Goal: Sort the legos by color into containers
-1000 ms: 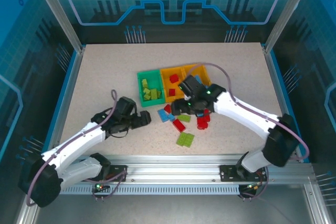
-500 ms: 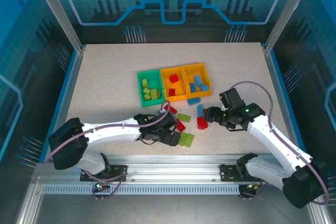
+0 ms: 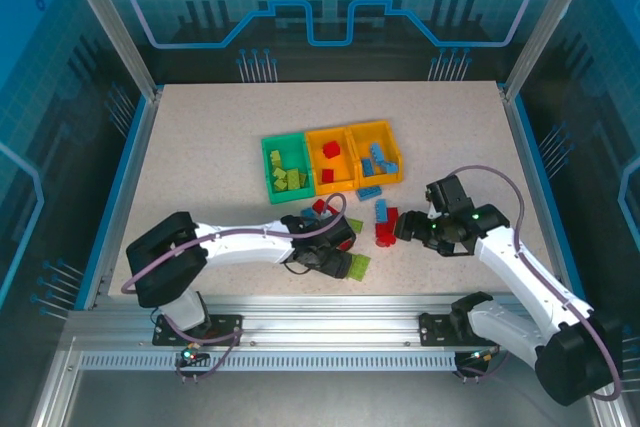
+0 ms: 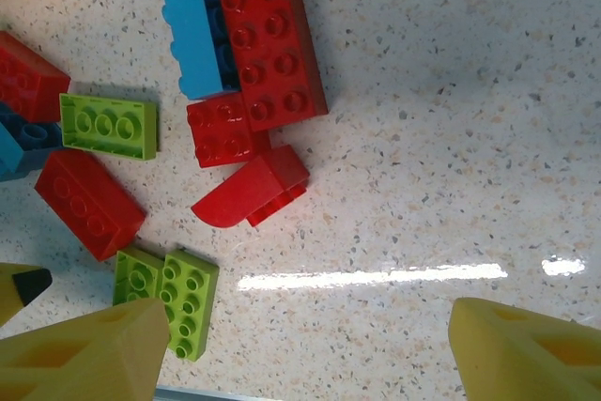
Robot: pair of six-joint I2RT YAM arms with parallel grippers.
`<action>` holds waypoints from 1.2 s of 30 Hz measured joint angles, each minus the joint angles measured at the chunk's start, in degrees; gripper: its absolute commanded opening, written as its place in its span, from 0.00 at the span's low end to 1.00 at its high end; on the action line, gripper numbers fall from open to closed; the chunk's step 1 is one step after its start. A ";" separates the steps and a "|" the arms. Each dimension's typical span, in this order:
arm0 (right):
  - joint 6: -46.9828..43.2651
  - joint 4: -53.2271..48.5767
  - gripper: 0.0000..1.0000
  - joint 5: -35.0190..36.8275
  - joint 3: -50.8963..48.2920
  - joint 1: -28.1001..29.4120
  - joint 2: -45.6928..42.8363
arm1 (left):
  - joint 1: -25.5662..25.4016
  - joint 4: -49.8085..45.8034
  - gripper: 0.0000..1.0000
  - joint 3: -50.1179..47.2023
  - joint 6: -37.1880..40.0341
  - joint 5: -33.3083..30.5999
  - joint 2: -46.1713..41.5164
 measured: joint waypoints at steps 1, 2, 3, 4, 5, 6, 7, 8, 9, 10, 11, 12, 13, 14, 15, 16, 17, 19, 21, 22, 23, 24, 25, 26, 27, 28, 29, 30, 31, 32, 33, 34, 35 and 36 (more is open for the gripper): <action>-0.09 -0.04 0.79 -0.07 -0.15 -0.17 -0.02 | 0.00 0.00 0.66 0.35 0.02 -0.02 0.46; -0.20 0.00 0.79 -0.24 -0.35 -0.28 -0.02 | 0.00 0.09 0.66 0.55 -0.11 0.00 0.90; -0.24 -0.07 0.79 -0.26 -0.48 -0.39 -0.04 | 0.00 0.07 0.65 0.70 -0.15 -0.02 1.16; -0.35 -0.04 0.79 -0.26 -0.52 -0.44 -0.11 | 0.00 0.09 0.65 0.72 -0.17 -0.02 1.31; -0.39 0.00 0.79 -0.28 -0.57 -0.55 -0.26 | -0.02 0.13 0.64 0.72 -0.20 -0.02 1.38; -0.39 -0.02 0.79 -0.31 -0.66 -0.63 -0.44 | -0.04 0.13 0.63 0.72 -0.28 -0.02 1.44; -0.42 0.00 0.79 -0.28 -0.81 -0.70 -0.63 | -0.04 0.20 0.62 0.72 -0.37 -0.02 1.49; -0.39 -0.02 0.80 -0.28 -0.98 -0.76 -0.74 | -0.04 0.20 0.60 0.72 -0.42 0.00 1.57; -0.42 -0.02 0.80 -0.33 -1.18 -0.76 -0.81 | -0.04 0.20 0.58 0.74 -0.48 -0.02 1.70; -0.42 -0.04 0.80 -0.37 -1.31 -0.83 -0.81 | -0.04 0.20 0.56 0.81 -0.57 0.00 1.92; -0.42 0.00 0.80 -0.44 -1.42 -1.01 -0.83 | -0.04 0.26 0.55 0.87 -0.52 0.00 2.25; -0.42 -0.04 0.80 -0.46 -1.44 -1.14 -0.87 | -0.04 0.26 0.54 0.94 -0.55 0.00 2.47; -0.44 -0.04 0.80 -0.44 -1.46 -1.25 -0.94 | -0.04 0.31 0.53 1.01 -0.57 -0.02 2.67; -0.59 -0.04 0.80 -0.48 -1.46 -1.40 -1.05 | -0.04 0.39 0.51 1.05 -0.57 -0.02 2.75; -0.63 -0.04 0.80 -0.48 -1.46 -1.53 -1.16 | -0.07 0.48 0.49 1.05 -0.59 -0.02 2.78; -0.79 -0.04 0.80 -0.48 -1.46 -1.64 -1.25 | -0.09 0.50 0.47 1.05 -0.59 -0.02 2.78; -0.85 -0.04 0.80 -0.50 -1.46 -1.77 -1.31 | -0.09 0.57 0.46 1.05 -0.63 -0.04 2.78; -0.90 -0.04 0.80 -0.55 -1.46 -2.05 -1.38 | -0.09 0.61 0.42 1.05 -0.63 -0.04 2.78; -1.03 -0.07 0.80 -0.66 -1.46 -2.21 -1.40 | -0.09 0.66 0.37 1.05 -0.98 -0.02 2.75; -1.05 -0.04 0.80 -0.70 -1.46 -2.23 -1.40 | -0.09 0.68 0.35 1.03 -1.14 -0.04 2.75; -1.07 -0.04 0.80 -0.68 -1.46 -2.25 -1.40 | -0.09 0.68 0.34 1.01 -1.49 -0.02 2.75; -1.07 -0.07 0.80 -0.68 -1.46 -2.25 -1.40 | -0.09 0.76 0.34 0.94 -1.77 -0.04 2.75; -1.09 -0.07 0.80 -0.70 -1.46 -2.25 -1.40 | -0.09 0.81 0.33 0.87 -1.92 -0.04 2.73; -1.25 -0.04 0.80 -0.70 -1.46 -2.25 -1.40 | -0.09 1.05 0.32 0.63 -2.08 -0.04 2.62; -1.27 -0.07 0.80 -0.70 -1.49 -2.27 -1.40 | -0.09 1.27 0.32 0.24 -2.16 -0.07 2.36; -1.29 -0.07 0.80 -0.70 -1.49 -2.27 -1.40 | -0.09 1.40 0.31 -0.31 -2.38 -0.09 1.95; -1.31 -0.04 0.80 -0.70 -1.49 -2.27 -1.40 | -0.09 1.49 0.31 -1.09 -2.78 -0.17 1.36; -1.31 -0.07 0.80 -0.70 -1.49 -2.27 -1.40 | -0.09 1.49 0.31 -1.62 -3.10 -0.26 0.85; -1.36 -0.07 0.80 -0.70 -1.49 -2.29 -1.40 | -0.09 1.49 0.30 -2.36 -3.45 -0.48 0.13; -1.44 -0.04 0.80 -0.70 -1.49 -2.29 -1.40 | -0.09 1.38 0.30 -3.08 -3.61 -0.68 -0.55; -1.46 -0.07 0.80 -0.70 -1.49 -2.32 -1.40 | -0.09 1.22 0.32 -3.82 -3.80 -0.96 -1.29; -1.44 -0.04 0.80 -0.72 -1.53 -2.36 -1.40 | -0.09 0.96 0.33 -4.55 -4.07 -1.33 -2.08; -1.44 -0.04 0.80 -0.74 -1.53 -2.38 -1.40 | -0.09 0.55 0.35 -5.05 -4.26 -1.60 -2.62; -1.44 -0.04 0.80 -0.87 -1.60 -2.43 -1.40 | -0.09 0.04 0.37 -5.35 -4.72 -2.03 -3.13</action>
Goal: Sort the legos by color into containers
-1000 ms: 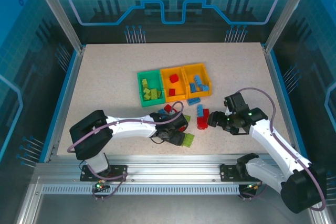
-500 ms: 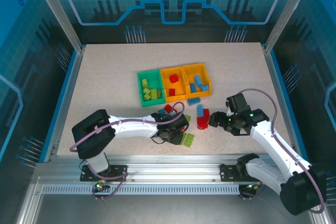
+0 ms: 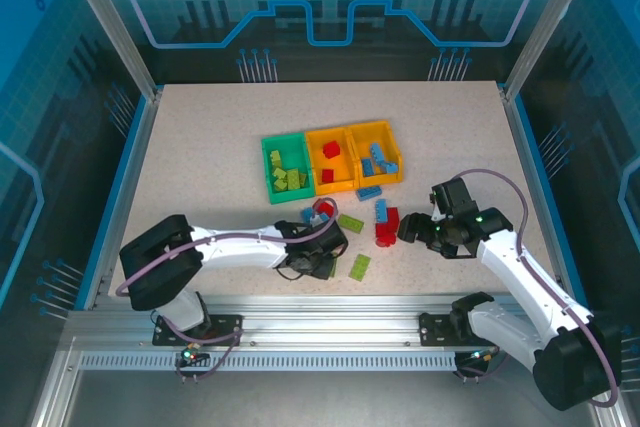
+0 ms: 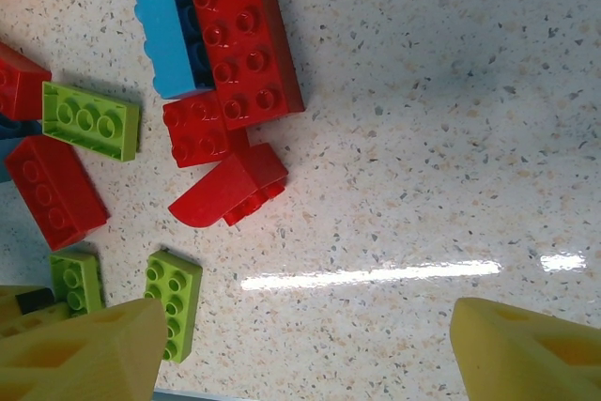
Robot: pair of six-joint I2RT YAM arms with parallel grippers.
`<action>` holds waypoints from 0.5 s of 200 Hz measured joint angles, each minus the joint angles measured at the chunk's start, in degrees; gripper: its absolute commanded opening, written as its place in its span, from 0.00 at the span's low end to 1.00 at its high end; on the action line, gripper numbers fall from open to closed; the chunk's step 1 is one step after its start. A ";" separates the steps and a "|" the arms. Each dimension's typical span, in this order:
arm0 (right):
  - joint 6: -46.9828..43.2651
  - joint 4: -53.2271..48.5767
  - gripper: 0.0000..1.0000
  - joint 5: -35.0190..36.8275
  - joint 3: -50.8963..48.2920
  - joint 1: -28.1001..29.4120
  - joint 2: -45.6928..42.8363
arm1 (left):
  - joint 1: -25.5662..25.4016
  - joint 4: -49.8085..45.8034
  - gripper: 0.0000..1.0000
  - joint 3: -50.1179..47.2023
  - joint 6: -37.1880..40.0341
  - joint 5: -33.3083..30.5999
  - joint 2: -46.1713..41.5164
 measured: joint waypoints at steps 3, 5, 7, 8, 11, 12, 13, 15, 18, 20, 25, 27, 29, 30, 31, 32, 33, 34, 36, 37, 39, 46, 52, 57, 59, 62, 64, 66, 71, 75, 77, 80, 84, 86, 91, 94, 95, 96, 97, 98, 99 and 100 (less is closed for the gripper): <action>0.00 0.00 0.80 -0.04 -0.02 -0.04 0.00 | 0.00 -0.46 0.37 -0.07 -0.07 -0.26 -0.33; 0.00 0.02 0.80 -0.09 -0.04 -0.04 0.00 | 0.00 -0.55 0.38 -0.04 -0.15 -0.33 -0.35; 0.00 0.00 0.80 -0.15 -0.07 -0.04 0.00 | 0.00 -0.74 0.38 -0.07 -0.26 -0.46 -0.46; 0.00 0.02 0.80 -0.17 -0.09 -0.04 0.00 | 0.00 -0.87 0.38 -0.07 -0.24 -0.55 -0.52; 0.00 0.02 0.80 -0.28 -0.11 -0.04 0.00 | 0.00 -1.07 0.39 -0.04 -0.24 -0.74 -0.76; 0.00 0.02 0.80 -0.33 -0.11 -0.04 0.00 | 0.00 -1.14 0.39 -0.04 -0.31 -0.83 -0.81; 0.00 0.02 0.80 -0.37 -0.15 -0.04 0.00 | 0.00 -1.20 0.39 -0.04 -0.39 -0.90 -0.85; 0.00 0.02 0.80 -0.44 -0.15 -0.04 0.00 | 0.00 -1.31 0.40 -0.04 -0.35 -1.03 -1.05; 0.00 0.04 0.80 -0.48 -0.22 -0.07 0.00 | 0.00 -1.42 0.40 -0.04 -0.37 -1.16 -1.20; 0.00 0.04 0.80 -0.55 -0.24 -0.07 0.00 | 0.00 -1.60 0.40 -0.04 -0.39 -1.27 -1.36; 0.00 0.02 0.80 -0.70 -0.35 -0.07 -0.02 | 0.00 -1.86 0.41 -0.02 -0.37 -1.51 -1.66; 0.00 0.02 0.80 -0.72 -0.37 -0.07 -0.02 | 0.00 -1.90 0.41 -0.02 -0.39 -1.57 -1.73; 0.00 0.00 0.80 -0.74 -0.37 -0.07 -0.02 | 0.00 -2.12 0.41 0.00 -0.42 -1.66 -1.88; 0.00 0.00 0.80 -0.74 -0.39 -0.07 -0.02 | 0.00 -2.27 0.41 0.02 -0.39 -1.73 -1.97; 0.00 0.00 0.80 -0.76 -0.42 -0.09 -0.02 | 0.00 -2.36 0.42 0.04 -0.42 -1.77 -2.01; 0.00 0.02 0.80 -0.79 -0.42 -0.09 -0.02 | 0.00 -2.40 0.42 0.07 -0.37 -1.84 -2.03; 0.00 0.02 0.80 -0.83 -0.42 -0.09 0.00 | 0.00 -2.47 0.42 0.09 -0.39 -1.90 -2.08; 0.00 0.02 0.80 -0.85 -0.44 -0.09 0.00 | 0.00 -2.58 0.42 0.11 -0.42 -1.95 -2.12; 0.00 0.02 0.80 -0.87 -0.46 -0.09 -0.02 | 0.00 -2.78 0.43 0.20 -0.42 -2.08 -2.21; 0.00 0.04 0.80 -0.87 -0.46 -0.09 -0.02 | 0.00 -2.86 0.43 0.24 -0.44 -2.10 -2.23; 0.00 0.02 0.80 -0.87 -0.46 -0.09 -0.02 | 0.00 -3.13 0.43 0.35 -0.42 -2.21 -2.27; 0.00 0.02 0.80 -0.92 -0.46 -0.09 -0.09 | 0.00 -3.78 0.44 0.81 -0.50 -2.58 -2.36; 0.00 0.02 0.80 -0.90 -0.48 -0.09 -0.17 | 0.00 -4.11 0.45 1.29 -0.61 -2.75 -2.40; 0.00 0.04 0.80 -0.90 -0.48 -0.09 -0.26 | 0.00 -4.42 0.46 1.70 -0.74 -2.93 -2.40; 0.00 0.02 0.80 -0.90 -0.48 -0.09 -0.33 | 0.00 -4.42 0.46 1.77 -0.81 -2.93 -2.40; 0.00 0.02 0.80 -0.90 -0.48 -0.09 -0.37 | 0.00 -4.48 0.47 2.08 -0.87 -2.95 -2.40; 0.00 0.02 0.80 -0.92 -0.48 -0.09 -0.44 | 0.00 -4.48 0.47 2.19 -0.90 -2.95 -2.40; 0.00 0.02 0.80 -0.90 -0.50 -0.09 -0.48 | 0.00 -4.48 0.48 2.29 -1.03 -2.97 -2.40; 0.00 0.09 0.80 -0.90 -0.59 -0.09 -0.66 | 0.00 -4.46 0.49 2.67 -1.31 -2.95 -2.43; 0.00 0.09 0.80 -0.90 -0.63 -0.09 -0.76 | 0.00 -4.42 0.50 2.82 -1.55 -2.95 -2.45; 0.00 0.04 0.80 -0.90 -0.68 -0.09 -0.81 | 0.00 -4.39 0.50 2.93 -1.62 -2.93 -2.45; 0.00 0.02 0.80 -0.90 -0.70 -0.09 -0.87 | -0.02 -4.42 0.51 3.02 -1.68 -2.93 -2.45; 0.00 0.00 0.80 -0.90 -0.70 -0.09 -0.94 | -0.02 -4.37 0.52 3.19 -1.84 -2.91 -2.45; 0.00 0.02 0.80 -0.90 -0.72 -0.09 -0.94 | -0.02 -4.37 0.53 3.26 -1.84 -2.91 -2.45; 0.00 0.07 0.80 -0.90 -0.72 -0.09 -0.96 | -0.13 -4.39 0.54 3.39 -1.92 -2.91 -2.43; 0.00 0.09 0.80 -0.92 -0.72 -0.09 -0.96 | -0.24 -4.42 0.54 3.52 -1.92 -2.91 -2.36; 0.00 0.09 0.80 -0.92 -0.72 -0.09 -0.96 | -0.28 -4.42 0.55 3.54 -1.92 -2.91 -2.34; 0.00 0.07 0.80 -0.90 -0.72 -0.09 -0.96 | -0.31 -4.42 0.55 3.61 -1.95 -2.93 -2.32; 0.00 0.07 0.80 -0.90 -0.74 -0.09 -0.96 | -0.33 -4.42 0.55 3.65 -1.92 -2.91 -2.29; 0.00 0.07 0.80 -0.90 -0.72 -0.09 -0.96 | -0.35 -4.42 0.55 3.67 -1.90 -2.91 -2.25; 0.00 0.07 0.80 -0.92 -0.74 -0.09 -0.96 | -0.39 -4.42 0.55 3.74 -1.92 -2.89 -2.21; 0.00 0.07 0.80 -0.90 -0.74 -0.09 -0.96 | -0.44 -4.42 0.56 3.78 -1.88 -2.89 -2.16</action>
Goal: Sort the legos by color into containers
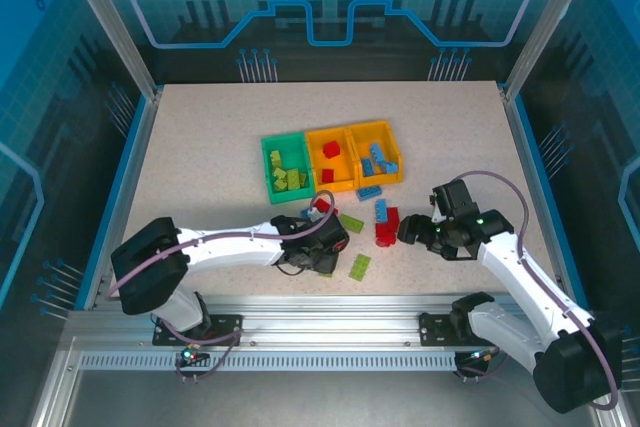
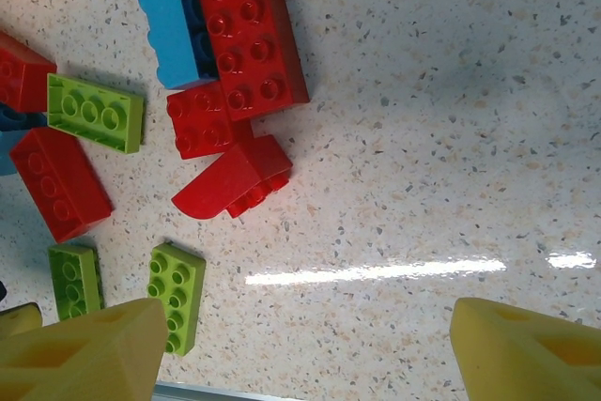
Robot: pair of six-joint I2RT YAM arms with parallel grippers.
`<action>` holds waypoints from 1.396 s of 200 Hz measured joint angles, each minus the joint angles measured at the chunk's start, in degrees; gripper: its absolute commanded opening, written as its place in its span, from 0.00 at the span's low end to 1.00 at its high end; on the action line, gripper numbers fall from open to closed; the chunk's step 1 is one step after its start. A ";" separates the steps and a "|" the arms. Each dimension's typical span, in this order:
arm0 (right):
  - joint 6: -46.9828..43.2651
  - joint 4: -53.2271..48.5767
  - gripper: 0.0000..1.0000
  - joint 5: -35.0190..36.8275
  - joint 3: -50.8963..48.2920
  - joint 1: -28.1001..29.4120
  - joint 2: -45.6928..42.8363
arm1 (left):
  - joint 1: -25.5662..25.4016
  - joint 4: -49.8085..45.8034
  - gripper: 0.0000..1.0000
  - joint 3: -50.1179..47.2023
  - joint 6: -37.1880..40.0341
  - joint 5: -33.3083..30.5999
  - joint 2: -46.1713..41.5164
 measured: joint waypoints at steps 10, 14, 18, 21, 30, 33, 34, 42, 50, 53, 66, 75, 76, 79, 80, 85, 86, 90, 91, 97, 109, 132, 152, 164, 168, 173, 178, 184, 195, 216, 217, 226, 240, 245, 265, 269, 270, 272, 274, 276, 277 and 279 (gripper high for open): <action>0.00 0.02 0.80 0.00 0.00 0.00 -0.02 | -0.61 -0.04 0.57 0.81 -0.04 0.02 0.76; 0.00 0.02 0.80 0.00 0.00 0.00 -0.02 | -0.83 -0.02 0.57 1.18 -0.02 0.13 1.27; 0.00 0.02 0.80 0.00 0.00 0.00 -0.02 | -1.03 0.00 0.57 1.55 -0.04 0.24 1.68; -0.02 0.02 0.80 0.00 -0.02 0.00 -0.02 | -1.16 0.00 0.57 1.90 -0.02 0.39 2.19; 0.00 0.11 0.80 0.00 -0.07 0.00 -0.02 | -1.49 0.04 0.58 2.69 -0.07 0.55 3.43; 0.00 0.15 0.80 0.00 -0.09 0.00 -0.02 | -1.55 0.09 0.58 2.84 -0.04 0.61 3.78; 0.00 0.20 0.80 0.00 -0.09 0.00 -0.02 | -1.57 0.11 0.58 2.89 -0.07 0.63 3.89; -0.02 0.26 0.80 0.00 -0.15 0.00 -0.02 | -1.70 0.17 0.58 3.17 -0.13 0.85 4.85; 0.00 0.35 0.80 0.00 -0.26 0.00 -0.02 | -1.70 0.17 0.58 3.30 -0.35 0.98 5.68; -0.02 0.35 0.80 0.00 -0.33 0.00 -0.02 | -1.70 0.20 0.57 3.34 -0.48 1.05 5.99; -0.02 0.37 0.81 0.00 -0.48 0.00 -0.02 | -1.70 0.07 0.57 3.37 -1.05 1.07 7.23; -0.02 0.42 0.81 0.00 -0.59 0.00 -0.02 | -1.70 -0.15 0.56 3.37 -1.38 1.05 7.98; -0.02 0.39 0.81 0.00 -0.61 0.00 -0.02 | -1.70 -0.20 0.56 3.37 -1.36 1.05 8.04; -0.02 0.39 0.81 0.00 -0.63 0.00 -0.04 | -1.70 -0.24 0.56 3.37 -1.40 1.07 8.22; -0.02 0.37 0.81 0.00 -0.68 0.00 -0.04 | -1.70 -0.26 0.56 3.37 -1.44 1.05 8.28; -0.02 0.37 0.81 0.00 -0.72 0.00 -0.07 | -1.70 -0.33 0.55 3.37 -1.53 1.05 8.57; -0.02 0.37 0.81 0.02 -0.72 0.00 -0.07 | -1.70 -0.35 0.55 3.37 -1.53 1.05 8.63; -0.02 0.37 0.81 0.00 -0.74 0.00 -0.09 | -1.70 -0.42 0.55 3.37 -1.57 1.05 8.83; -0.02 0.37 0.81 0.00 -0.74 0.00 -0.09 | -1.70 -0.44 0.54 3.37 -1.55 1.05 8.87; -0.02 0.39 0.81 0.00 -0.74 0.00 -0.13 | -1.70 -0.46 0.53 3.37 -1.60 1.01 9.03; -0.02 0.39 0.81 0.00 -0.74 0.00 -0.15 | -1.70 -0.48 0.48 3.39 -1.79 0.98 9.05; -0.02 0.39 0.81 0.00 -0.74 0.00 -0.15 | -1.68 -1.20 0.34 3.74 -2.16 0.59 9.40; -0.02 0.39 0.81 0.00 -0.74 0.00 -0.17 | -1.70 -1.36 0.28 4.24 -2.86 0.59 9.42; -0.02 0.39 0.81 0.00 -0.74 0.00 -0.17 | -1.70 -1.20 0.28 4.35 -2.97 0.63 9.38; -0.02 0.39 0.80 0.00 -0.74 0.00 -0.17 | -1.70 -1.18 0.28 4.33 -3.02 0.61 9.38; -0.02 0.39 0.80 0.02 -0.74 0.00 -0.17 | -1.70 -1.18 0.27 4.35 -3.04 0.61 9.31; -0.04 0.39 0.79 0.00 -0.74 0.00 -0.17 | -1.70 -1.27 0.27 4.33 -3.04 0.61 9.14; -0.04 0.39 0.79 0.00 -0.74 0.00 -0.17 | -1.70 -1.46 0.27 4.33 -3.04 0.61 8.90; -0.11 0.39 0.79 0.00 -0.76 0.00 -0.17 | -1.46 -2.19 0.28 4.35 -3.04 0.59 7.76; 0.02 0.59 0.77 0.00 -1.14 0.15 -0.26 | 0.35 -4.87 0.29 5.07 -3.02 0.17 3.10; 0.04 0.61 0.77 -0.02 -1.20 0.17 -0.28 | 0.35 -4.87 0.29 5.07 -3.02 0.17 3.10; 0.72 0.94 0.77 -0.02 -1.73 0.81 -0.57 | 2.40 -6.05 0.30 6.05 -2.80 -0.11 0.28; 2.93 1.60 0.77 0.26 -2.75 3.56 -1.31 | 6.84 -7.04 0.31 7.87 -1.53 -0.17 -3.43; 4.04 1.88 0.77 0.52 -3.17 5.29 -1.60 | 8.57 -7.19 0.31 8.52 -1.14 -0.33 -4.42; 9.22 3.32 0.77 2.21 -4.26 12.00 -1.75 | 17.57 -7.78 0.32 13.44 2.62 -0.24 -6.23; 10.60 3.69 0.77 2.97 -4.42 13.77 -1.64 | 19.15 -7.91 0.32 14.53 3.54 -0.24 -6.03; 10.86 3.76 0.77 3.10 -4.46 14.08 -1.62 | 19.74 -7.93 0.32 15.04 3.72 -0.22 -5.92; 11.47 3.91 0.77 3.32 -4.52 14.88 -1.53 | 20.52 -7.91 0.32 15.74 4.31 -0.20 -5.73; 12.00 4.09 0.78 3.37 -4.57 15.56 -1.38 | 21.33 -8.02 0.32 16.39 4.83 -0.20 -5.46; 12.61 4.15 0.78 3.56 -4.57 16.24 -1.22 | 22.03 -8.17 0.32 17.00 5.09 -0.13 -5.27; 13.03 4.24 0.78 3.76 -4.59 16.70 -1.16 | 22.38 -8.26 0.32 17.35 5.22 -0.07 -5.16; 13.62 4.33 0.78 4.24 -4.59 17.31 -1.07 | 23.30 -8.24 0.32 18.34 5.86 0.09 -4.70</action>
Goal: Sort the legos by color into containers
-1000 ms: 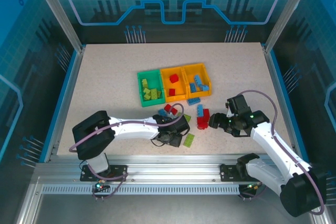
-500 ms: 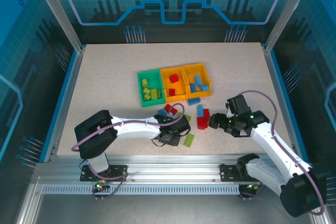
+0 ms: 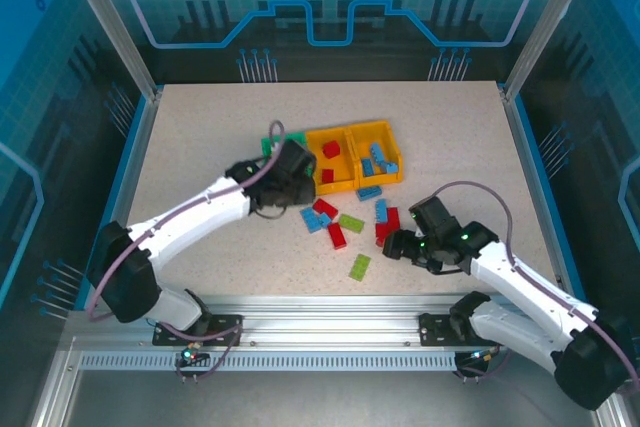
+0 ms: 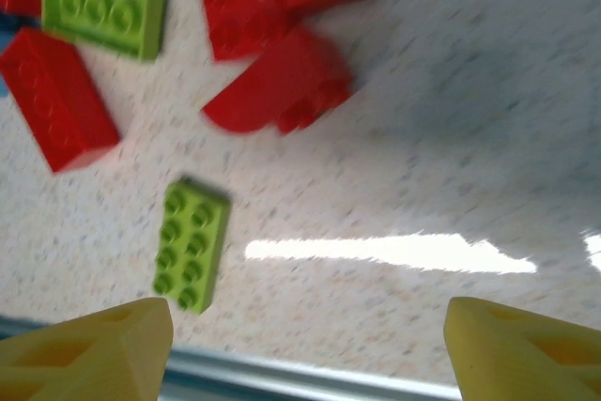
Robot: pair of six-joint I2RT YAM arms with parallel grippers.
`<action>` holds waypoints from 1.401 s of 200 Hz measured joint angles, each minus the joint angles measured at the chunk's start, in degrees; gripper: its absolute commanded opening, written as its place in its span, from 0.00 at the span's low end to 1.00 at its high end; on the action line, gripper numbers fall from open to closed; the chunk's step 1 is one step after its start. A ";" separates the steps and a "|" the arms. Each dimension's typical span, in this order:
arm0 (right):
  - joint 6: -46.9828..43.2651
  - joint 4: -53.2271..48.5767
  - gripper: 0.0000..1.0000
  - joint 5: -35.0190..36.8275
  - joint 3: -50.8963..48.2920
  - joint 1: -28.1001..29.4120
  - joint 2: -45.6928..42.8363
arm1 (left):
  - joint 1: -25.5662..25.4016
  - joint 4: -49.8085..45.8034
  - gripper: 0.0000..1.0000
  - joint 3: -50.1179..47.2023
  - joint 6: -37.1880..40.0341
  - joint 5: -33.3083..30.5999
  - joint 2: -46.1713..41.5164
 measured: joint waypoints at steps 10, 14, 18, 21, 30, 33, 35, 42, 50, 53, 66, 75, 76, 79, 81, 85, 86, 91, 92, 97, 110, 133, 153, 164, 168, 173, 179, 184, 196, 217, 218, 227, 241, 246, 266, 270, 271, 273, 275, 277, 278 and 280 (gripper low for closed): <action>2.93 0.85 0.78 1.27 0.00 3.41 1.14 | 2.89 0.07 0.32 3.23 1.75 0.39 1.81; 4.04 1.18 0.78 1.95 0.00 4.61 1.64 | 4.11 0.02 0.32 4.74 2.38 0.85 2.75; 5.29 1.66 0.78 2.43 0.00 5.81 2.32 | 5.22 0.07 0.32 6.10 3.19 1.14 3.91; 5.95 1.90 0.78 2.89 0.00 6.43 2.73 | 5.88 0.07 0.32 7.04 3.56 1.53 4.61; 8.22 2.69 0.78 4.04 0.04 8.28 4.46 | 7.87 0.33 0.32 9.70 4.94 2.58 7.32; 8.81 2.89 0.78 4.33 0.07 8.72 4.96 | 8.52 0.37 0.32 10.62 5.27 2.99 8.44; 9.11 3.04 0.78 4.57 0.13 8.96 5.31 | 8.83 0.35 0.32 11.10 5.40 3.30 8.94; 10.51 3.39 0.78 5.35 0.44 10.03 7.15 | 10.10 0.59 0.33 13.05 6.32 4.28 11.47; 11.78 3.63 0.78 5.92 1.01 10.95 9.22 | 11.15 0.92 0.34 14.69 6.82 5.38 14.21; 12.26 3.65 0.78 6.25 1.36 11.32 10.14 | 11.54 0.96 0.34 15.28 6.95 5.68 15.23; 13.92 3.69 0.78 6.97 3.13 12.50 13.79 | 12.76 1.20 0.35 16.79 7.80 7.02 19.17; 14.86 3.76 0.77 7.41 4.59 13.05 16.06 | 13.29 1.16 0.36 17.31 8.02 7.74 21.33; 14.95 3.78 0.77 7.48 4.70 13.09 16.26 | 13.29 1.16 0.36 17.35 8.04 7.82 21.51; 15.15 3.87 0.77 7.54 5.07 13.22 16.87 | 13.40 1.16 0.36 17.42 8.15 7.98 22.23; 15.37 3.87 0.77 7.56 5.44 13.33 17.40 | 13.46 1.14 0.36 17.53 8.15 8.17 22.60; 15.76 3.91 0.77 7.76 6.14 13.53 18.43 | 13.57 1.09 0.36 17.70 8.15 8.41 23.41; 15.82 3.89 0.77 7.78 6.32 13.57 18.71 | 13.62 1.09 0.36 17.77 8.15 8.57 23.67; 16.28 3.89 0.77 7.85 7.08 13.75 19.87 | 13.73 1.14 0.37 17.97 8.15 8.96 24.57; 16.35 3.89 0.77 7.87 7.21 13.79 20.06 | 13.75 1.14 0.37 17.99 8.15 8.98 24.68; 16.68 3.96 0.77 7.93 7.78 13.90 20.94 | 13.79 1.18 0.39 18.14 8.15 9.38 25.44; 17.57 4.31 0.77 7.91 9.05 14.27 23.34 | 13.86 1.16 0.42 18.32 8.13 10.03 26.60; 19.02 4.70 0.76 7.89 9.90 15.06 25.90 | 13.86 1.27 0.57 18.36 7.85 10.71 27.10; 19.58 4.76 0.76 7.82 10.58 15.39 27.85 | 13.86 1.55 0.78 18.34 7.74 10.93 27.08; 19.89 5.01 0.75 7.74 11.02 15.50 29.18 | 13.86 1.90 0.89 18.12 6.86 10.93 26.84; 19.98 5.18 0.75 7.67 11.15 15.52 29.75 | 13.86 2.43 0.92 17.66 6.93 10.93 26.43; 20.09 5.44 0.75 7.65 11.21 15.61 30.27 | 13.86 2.69 0.94 17.16 6.84 10.93 25.88; 20.26 5.60 0.75 7.69 11.28 15.74 30.71 | 13.90 2.97 0.98 16.41 6.36 10.93 24.98; 20.31 5.60 0.75 7.65 11.32 15.80 31.01 | 13.90 3.17 0.99 15.67 6.12 10.93 23.98; 20.52 5.66 0.75 7.63 11.61 16.17 31.58 | 13.90 3.54 0.99 14.01 5.97 10.93 21.33; 20.57 6.27 0.75 7.45 12.35 16.63 32.44 | 13.90 4.76 0.99 10.12 5.14 10.91 14.69; 20.57 6.29 0.75 7.45 12.39 16.63 32.48 | 13.90 4.83 0.99 9.81 5.09 10.91 14.08; 20.57 6.67 0.75 7.26 12.76 16.74 33.20 | 13.90 5.22 0.99 8.31 4.83 10.91 11.04; 20.59 7.15 0.74 6.73 13.27 16.94 34.58 | 13.90 6.14 0.99 6.23 4.68 10.88 6.93; 20.59 7.28 0.73 6.54 13.49 17.05 35.36 | 13.90 6.40 0.99 5.29 4.66 10.88 5.31; 20.48 6.19 0.72 6.75 14.56 17.31 37.03 | 13.90 6.95 0.99 1.38 4.66 10.78 0.42; 20.48 6.01 0.71 6.78 14.73 17.31 37.18 | 13.90 6.93 0.99 0.55 4.66 10.62 -0.48; 20.48 5.95 0.71 6.78 14.78 17.31 37.24 | 13.88 6.95 0.99 0.39 4.68 10.64 -0.66; 20.48 5.88 0.70 6.80 14.86 17.31 37.33 | 13.90 7.02 0.99 -0.13 4.68 10.60 -1.11; 20.48 5.84 0.70 6.82 14.86 17.33 37.38 | 13.90 6.99 0.99 -0.55 4.68 10.51 -1.51; 20.46 5.79 0.69 6.82 14.88 17.33 37.44 | 13.90 6.93 0.99 -0.81 4.68 10.47 -1.84; 20.46 5.73 0.68 6.82 14.91 17.33 37.51 | 13.90 6.88 0.99 -1.09 4.66 10.43 -2.10; 20.48 5.62 0.66 6.84 14.91 17.33 37.55 | 13.90 6.91 0.99 -1.68 4.68 10.38 -2.62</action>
